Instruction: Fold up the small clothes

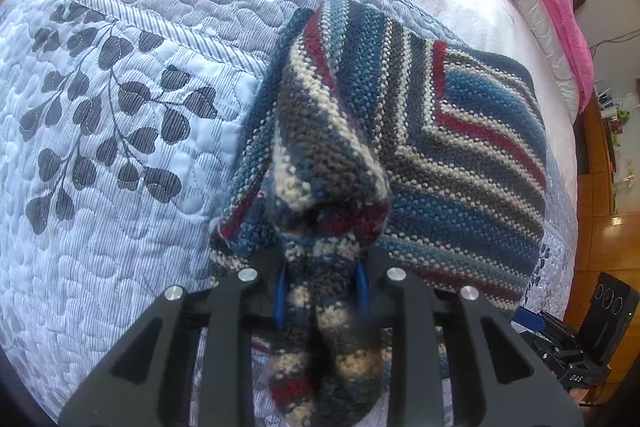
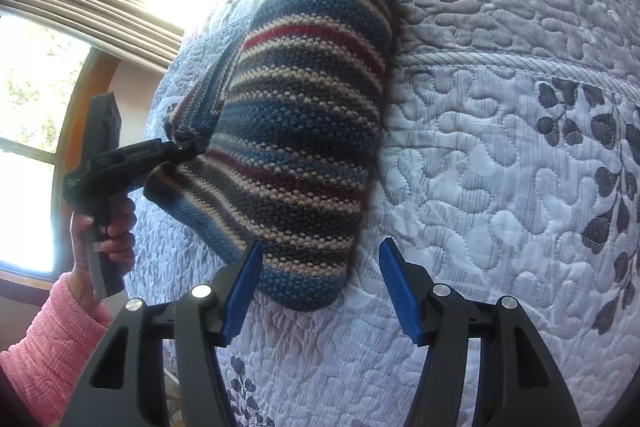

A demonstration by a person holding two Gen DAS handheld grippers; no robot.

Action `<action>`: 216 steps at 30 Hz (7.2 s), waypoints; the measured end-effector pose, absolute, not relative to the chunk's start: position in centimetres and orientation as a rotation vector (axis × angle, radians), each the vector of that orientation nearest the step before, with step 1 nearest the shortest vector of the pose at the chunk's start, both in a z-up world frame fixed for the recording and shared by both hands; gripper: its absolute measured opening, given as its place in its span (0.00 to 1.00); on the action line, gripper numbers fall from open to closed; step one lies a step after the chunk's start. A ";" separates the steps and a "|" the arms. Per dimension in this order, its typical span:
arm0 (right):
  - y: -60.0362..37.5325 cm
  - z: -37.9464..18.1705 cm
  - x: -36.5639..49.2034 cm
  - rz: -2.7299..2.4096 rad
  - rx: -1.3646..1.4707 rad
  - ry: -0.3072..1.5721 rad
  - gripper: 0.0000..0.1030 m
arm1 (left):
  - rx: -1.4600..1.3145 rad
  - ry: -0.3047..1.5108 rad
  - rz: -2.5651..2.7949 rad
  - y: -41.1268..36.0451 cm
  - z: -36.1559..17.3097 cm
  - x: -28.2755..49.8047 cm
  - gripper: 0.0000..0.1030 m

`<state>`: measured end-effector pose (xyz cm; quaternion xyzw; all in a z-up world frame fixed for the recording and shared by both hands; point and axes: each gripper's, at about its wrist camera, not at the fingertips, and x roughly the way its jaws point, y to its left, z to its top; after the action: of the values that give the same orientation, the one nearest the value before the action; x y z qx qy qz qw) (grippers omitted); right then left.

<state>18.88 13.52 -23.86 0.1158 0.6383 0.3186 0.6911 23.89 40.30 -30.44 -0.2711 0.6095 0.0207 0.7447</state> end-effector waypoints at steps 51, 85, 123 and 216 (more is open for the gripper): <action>16.6 -21.4 20.8 0.670 0.111 1.323 0.66 | -0.450 1.342 0.085 42.8 -27.1 21.1 0.35; 18.3 -25.9 19.9 0.637 0.120 1.420 0.73 | -0.563 1.417 0.027 44.3 -32.9 30.1 0.32; 18.5 -29.5 29.0 0.703 0.547 1.493 0.71 | -0.781 1.423 -0.507 40.4 -37.9 31.1 0.93; 4.6 -17.3 0.1 0.287 0.141 1.399 0.88 | -0.237 1.407 0.017 16.2 -24.1 3.4 0.69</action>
<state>0.13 4.56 -17.32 0.0647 0.6410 0.1315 0.7535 3.45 16.15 -24.06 -0.1086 0.6453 0.0079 0.7562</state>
